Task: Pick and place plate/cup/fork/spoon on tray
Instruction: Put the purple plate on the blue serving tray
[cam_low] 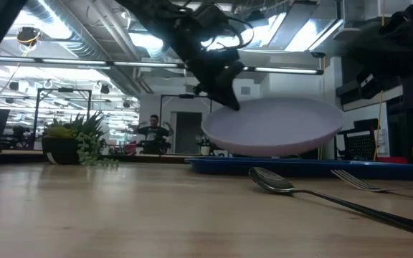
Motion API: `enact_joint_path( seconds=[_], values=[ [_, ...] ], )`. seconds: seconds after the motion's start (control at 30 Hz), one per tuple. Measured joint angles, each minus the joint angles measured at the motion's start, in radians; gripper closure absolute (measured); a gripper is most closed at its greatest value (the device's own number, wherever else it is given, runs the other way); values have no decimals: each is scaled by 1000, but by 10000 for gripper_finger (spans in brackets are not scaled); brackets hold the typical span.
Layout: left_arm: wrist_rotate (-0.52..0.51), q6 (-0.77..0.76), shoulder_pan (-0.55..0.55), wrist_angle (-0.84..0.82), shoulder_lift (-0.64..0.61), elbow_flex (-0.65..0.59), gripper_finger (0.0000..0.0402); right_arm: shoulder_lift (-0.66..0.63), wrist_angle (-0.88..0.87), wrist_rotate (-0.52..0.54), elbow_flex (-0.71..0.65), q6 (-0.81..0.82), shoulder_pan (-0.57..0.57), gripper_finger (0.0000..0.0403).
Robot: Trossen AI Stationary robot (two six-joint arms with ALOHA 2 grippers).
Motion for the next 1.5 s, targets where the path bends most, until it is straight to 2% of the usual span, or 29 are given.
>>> enact_joint_path(
  seconds=[0.3, 0.5, 0.7, 1.0, 1.3, 1.5],
  values=[
    [-19, 62, 51, 1, 148, 213, 401, 0, 3, 0, 0, 0, 0, 338],
    [41, 57, 94, 4, 237, 294, 401, 0, 3, -1, 0, 0, 0, 338],
    [65, 57, 106, 0, 278, 301, 398, 0, 0, -1, 0, 0, 0, 338],
    [-1, 59, 90, 92, 278, 302, 391, 0, -1, -1, 0, -1, 0, 338],
    [4, 94, 46, 86, 278, 302, 389, 0, -8, -1, 0, -1, 0, 338],
    [-146, 163, 36, 61, 278, 302, 388, 0, -16, -1, 0, -1, 0, 338]
  ],
)
